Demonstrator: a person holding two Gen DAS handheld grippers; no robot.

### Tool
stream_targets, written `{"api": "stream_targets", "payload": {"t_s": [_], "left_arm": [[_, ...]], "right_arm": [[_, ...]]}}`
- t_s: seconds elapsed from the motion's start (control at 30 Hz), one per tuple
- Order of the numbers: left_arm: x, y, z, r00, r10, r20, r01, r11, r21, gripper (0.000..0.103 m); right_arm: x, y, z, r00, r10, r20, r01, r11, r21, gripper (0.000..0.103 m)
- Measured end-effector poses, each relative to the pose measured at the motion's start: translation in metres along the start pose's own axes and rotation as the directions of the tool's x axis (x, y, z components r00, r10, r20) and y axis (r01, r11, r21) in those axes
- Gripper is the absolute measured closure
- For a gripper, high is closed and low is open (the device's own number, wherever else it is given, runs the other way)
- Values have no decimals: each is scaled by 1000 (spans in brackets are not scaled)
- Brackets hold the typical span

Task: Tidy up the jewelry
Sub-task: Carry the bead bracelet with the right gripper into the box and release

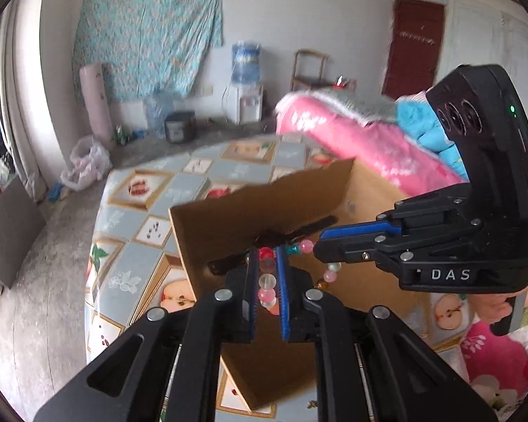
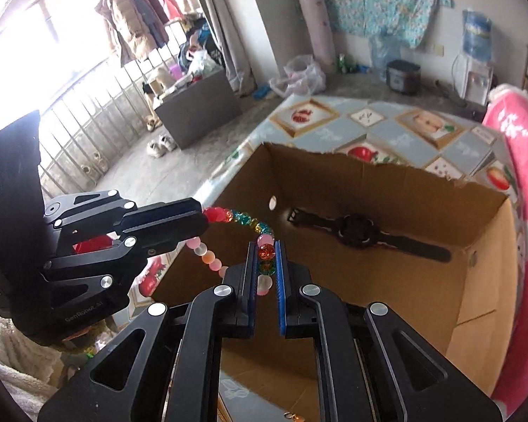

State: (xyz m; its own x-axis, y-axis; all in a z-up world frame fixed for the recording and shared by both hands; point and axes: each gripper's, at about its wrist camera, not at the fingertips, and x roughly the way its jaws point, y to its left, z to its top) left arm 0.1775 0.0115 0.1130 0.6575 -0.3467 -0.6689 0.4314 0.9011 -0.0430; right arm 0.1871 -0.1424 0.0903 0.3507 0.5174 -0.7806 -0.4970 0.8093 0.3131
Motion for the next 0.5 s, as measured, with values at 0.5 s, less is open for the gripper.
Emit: {"api": "stream_targets", "payload": {"t_s": [0.5], "left_arm": [[76, 18, -3, 975, 11, -221, -11, 1000, 1, 93]], "right_arm": [[99, -61, 21, 940, 136, -312, -56, 966, 251, 92]]}}
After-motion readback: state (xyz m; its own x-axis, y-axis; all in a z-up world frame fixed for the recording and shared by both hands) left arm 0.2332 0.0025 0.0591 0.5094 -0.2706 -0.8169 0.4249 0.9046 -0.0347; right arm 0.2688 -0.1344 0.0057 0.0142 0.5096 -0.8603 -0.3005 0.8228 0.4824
